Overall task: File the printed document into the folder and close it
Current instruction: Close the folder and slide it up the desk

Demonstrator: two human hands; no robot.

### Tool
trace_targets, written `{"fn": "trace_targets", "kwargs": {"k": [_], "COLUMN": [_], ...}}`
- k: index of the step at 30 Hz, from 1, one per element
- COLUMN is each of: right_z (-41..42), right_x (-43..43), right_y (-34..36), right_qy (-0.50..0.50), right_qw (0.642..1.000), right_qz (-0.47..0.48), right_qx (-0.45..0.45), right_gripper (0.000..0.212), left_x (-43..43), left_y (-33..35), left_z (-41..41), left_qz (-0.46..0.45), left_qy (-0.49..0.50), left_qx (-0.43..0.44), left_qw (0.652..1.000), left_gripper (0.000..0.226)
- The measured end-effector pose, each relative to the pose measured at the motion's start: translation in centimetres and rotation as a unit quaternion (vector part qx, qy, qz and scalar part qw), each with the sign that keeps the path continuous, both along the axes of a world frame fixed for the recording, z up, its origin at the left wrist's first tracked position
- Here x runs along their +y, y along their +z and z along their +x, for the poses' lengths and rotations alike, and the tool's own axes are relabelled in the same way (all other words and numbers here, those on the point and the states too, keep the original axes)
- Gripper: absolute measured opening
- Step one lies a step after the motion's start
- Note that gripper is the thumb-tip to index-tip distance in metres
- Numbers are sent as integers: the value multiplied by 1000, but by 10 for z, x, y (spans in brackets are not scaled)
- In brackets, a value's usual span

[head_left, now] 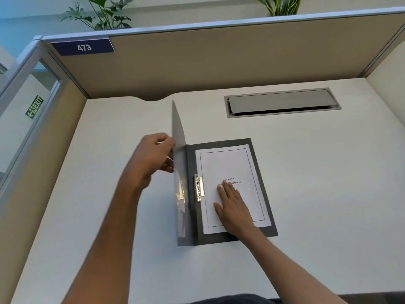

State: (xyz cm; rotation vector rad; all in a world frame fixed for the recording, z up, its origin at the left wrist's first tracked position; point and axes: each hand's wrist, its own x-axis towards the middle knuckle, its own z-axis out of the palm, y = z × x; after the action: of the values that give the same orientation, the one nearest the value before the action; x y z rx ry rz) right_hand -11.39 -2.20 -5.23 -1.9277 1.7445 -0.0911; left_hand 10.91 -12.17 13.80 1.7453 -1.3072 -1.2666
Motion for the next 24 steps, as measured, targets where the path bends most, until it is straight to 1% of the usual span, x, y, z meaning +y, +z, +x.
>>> {"fn": "trace_targets", "kwargs": {"k": [1,2,3,4,5,6,7,8,10,13,14,17,18,21,22,24], "right_z": [-5,-11,-18,-26,-34,-45,-56,-67,-86,-109,-115,-128,-129,-131,-131,-128], "right_x": [-2,-5,-8,-11,-13,-15,-17,-18,-19,-16,-16,-16,-16,-17,-17,-14], "right_y": [10,22,35,49,62,74,86,97,114,123,120,104,99,84,79,67], "right_qy": [-37,-85,-131,-170,-200,-217,-222,-221,-208,-185,-186,-215,-227,-252,-255,-251], "right_qw": [996,982,956,918,872,826,792,775,781,832,848,897,909,919,920,930], "right_qz": [13,31,51,76,106,133,151,159,161,126,108,65,51,34,33,23], "right_qx": [-78,-167,-257,-349,-435,-504,-548,-570,-566,-508,-484,-381,-345,-302,-295,-266], "right_gripper": [59,54,50,47,48,52,56,56,47,28,26,46,50,60,66,77], "left_x": [-3,-6,-8,-11,-14,-16,-17,-19,-19,-19,-18,-14,-13,-8,-5,3], "left_y": [0,-2,-4,-8,-13,-18,-23,-28,-39,-54,-59,-72,-77,-93,-98,-110], "left_z": [-18,-36,-53,-71,-87,-103,-119,-133,-160,-192,-200,-218,-221,-222,-220,-213], "left_qz": [10,19,27,31,34,34,32,28,19,8,7,13,10,-11,-18,-34], "left_qy": [-15,-27,-36,-43,-48,-53,-60,-67,-82,-102,-111,-131,-133,-126,-130,-152], "left_qx": [15,24,25,20,12,4,-5,-18,-57,-121,-139,-179,-190,-213,-216,-230], "left_qw": [1000,999,999,998,998,998,998,997,995,987,984,975,973,969,968,961], "left_gripper": [26,23,22,26,31,34,34,32,30,31,31,29,27,15,15,31]}}
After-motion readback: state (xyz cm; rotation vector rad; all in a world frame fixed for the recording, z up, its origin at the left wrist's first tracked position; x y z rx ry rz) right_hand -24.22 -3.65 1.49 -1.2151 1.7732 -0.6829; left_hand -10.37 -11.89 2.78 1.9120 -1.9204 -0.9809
